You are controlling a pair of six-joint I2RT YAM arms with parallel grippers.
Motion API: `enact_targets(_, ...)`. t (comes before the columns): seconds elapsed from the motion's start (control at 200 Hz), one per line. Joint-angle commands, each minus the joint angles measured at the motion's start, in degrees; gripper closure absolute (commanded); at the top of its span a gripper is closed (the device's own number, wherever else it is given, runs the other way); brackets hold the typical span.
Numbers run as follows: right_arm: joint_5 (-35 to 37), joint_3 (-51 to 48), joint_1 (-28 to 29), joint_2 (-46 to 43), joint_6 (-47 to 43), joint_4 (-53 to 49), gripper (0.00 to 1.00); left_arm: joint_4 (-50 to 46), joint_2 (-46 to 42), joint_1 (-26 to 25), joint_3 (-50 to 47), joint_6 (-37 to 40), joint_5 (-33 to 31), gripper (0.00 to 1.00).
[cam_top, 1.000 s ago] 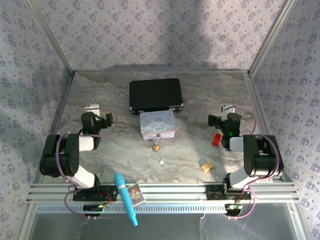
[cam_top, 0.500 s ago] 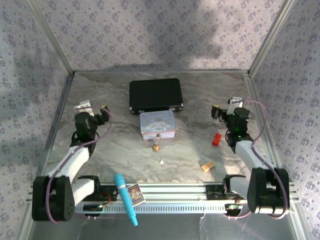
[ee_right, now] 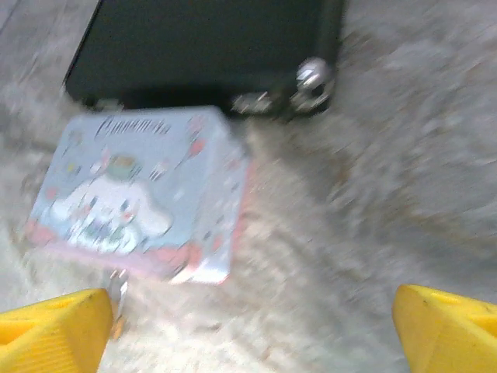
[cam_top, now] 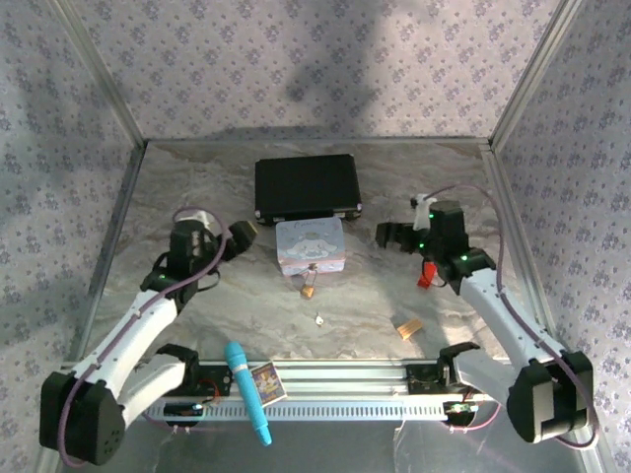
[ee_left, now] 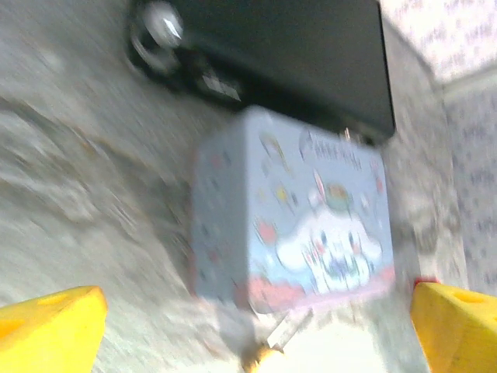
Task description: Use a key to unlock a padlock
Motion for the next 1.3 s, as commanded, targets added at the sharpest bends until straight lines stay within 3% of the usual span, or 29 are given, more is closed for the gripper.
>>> enact_targets(0.0, 3.2, 0.0, 8.1, 0.8, 5.8, -6.3, 0.09, -1.4, 1.1, -5.2, -0.1, -5.3, 0.0, 0.0)
enact_targets(0.26, 11.0, -2.6, 28.9, 7.1, 16.8, -4.2, 0.31, 1.1, 3.6, -19.4, -1.7, -10.8, -4.9, 0.04)
enact_targets(0.495, 11.9, -4.3, 38.5, 13.3, 24.9, 3.1, 0.49, 3.7, 3.5, -21.9, -4.4, -14.6, -6.3, 0.13)
enact_targets(0.58, 12.6, -3.7, 41.0, 16.1, 26.3, 4.4, 0.51, 3.3, 2.5, -21.9, -5.3, -15.0, -7.4, 0.15)
enact_targets(0.845, 15.3, -0.9, 44.0, 23.4, 27.5, 4.1, 0.63, 2.7, 1.6, -22.0, -6.1, -15.2, -8.8, 0.15)
enact_targets(1.294, 17.8, 3.4, 43.4, 29.7, 27.4, 0.5, 0.68, 2.2, 0.4, -22.0, -7.8, -15.0, -9.8, 0.15)
